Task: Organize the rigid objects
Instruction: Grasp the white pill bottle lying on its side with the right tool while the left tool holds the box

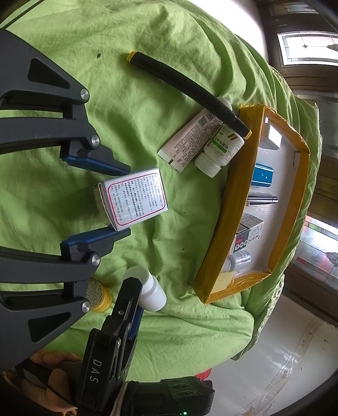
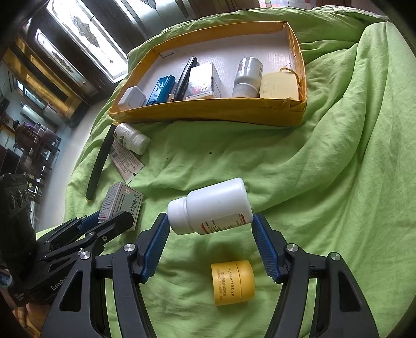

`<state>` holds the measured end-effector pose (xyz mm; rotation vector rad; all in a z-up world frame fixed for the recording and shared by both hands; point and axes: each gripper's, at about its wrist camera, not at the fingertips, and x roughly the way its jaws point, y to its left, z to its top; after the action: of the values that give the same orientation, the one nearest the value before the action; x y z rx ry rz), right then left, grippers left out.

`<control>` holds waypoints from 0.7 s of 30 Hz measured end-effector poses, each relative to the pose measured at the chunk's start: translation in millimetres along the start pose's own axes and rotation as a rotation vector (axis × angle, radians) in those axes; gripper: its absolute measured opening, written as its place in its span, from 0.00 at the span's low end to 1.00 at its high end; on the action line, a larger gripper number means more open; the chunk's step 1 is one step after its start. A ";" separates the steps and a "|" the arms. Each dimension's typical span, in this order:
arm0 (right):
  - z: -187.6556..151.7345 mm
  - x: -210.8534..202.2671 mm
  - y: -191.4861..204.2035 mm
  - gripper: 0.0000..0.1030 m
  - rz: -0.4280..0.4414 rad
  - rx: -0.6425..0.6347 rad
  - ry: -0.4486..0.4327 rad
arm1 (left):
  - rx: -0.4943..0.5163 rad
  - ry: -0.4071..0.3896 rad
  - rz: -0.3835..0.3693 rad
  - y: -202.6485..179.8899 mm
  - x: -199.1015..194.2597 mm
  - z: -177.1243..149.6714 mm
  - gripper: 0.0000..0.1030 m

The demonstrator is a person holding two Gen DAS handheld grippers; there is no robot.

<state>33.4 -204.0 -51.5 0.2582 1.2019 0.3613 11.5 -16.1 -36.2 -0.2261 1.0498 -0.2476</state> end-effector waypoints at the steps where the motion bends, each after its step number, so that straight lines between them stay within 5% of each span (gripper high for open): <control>1: 0.1 0.0 -0.2 0.58 0.003 0.002 0.000 | -0.001 -0.001 0.000 0.4 -0.3 0.0 0.36; 21: 0.9 -5.9 1.2 0.58 0.032 0.008 -0.033 | -0.018 -0.024 -0.004 1.9 -4.5 0.4 0.36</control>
<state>32.2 -205.3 -45.7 0.2898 1.1681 0.3785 9.9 -12.9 -32.9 -0.2462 1.0286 -0.2384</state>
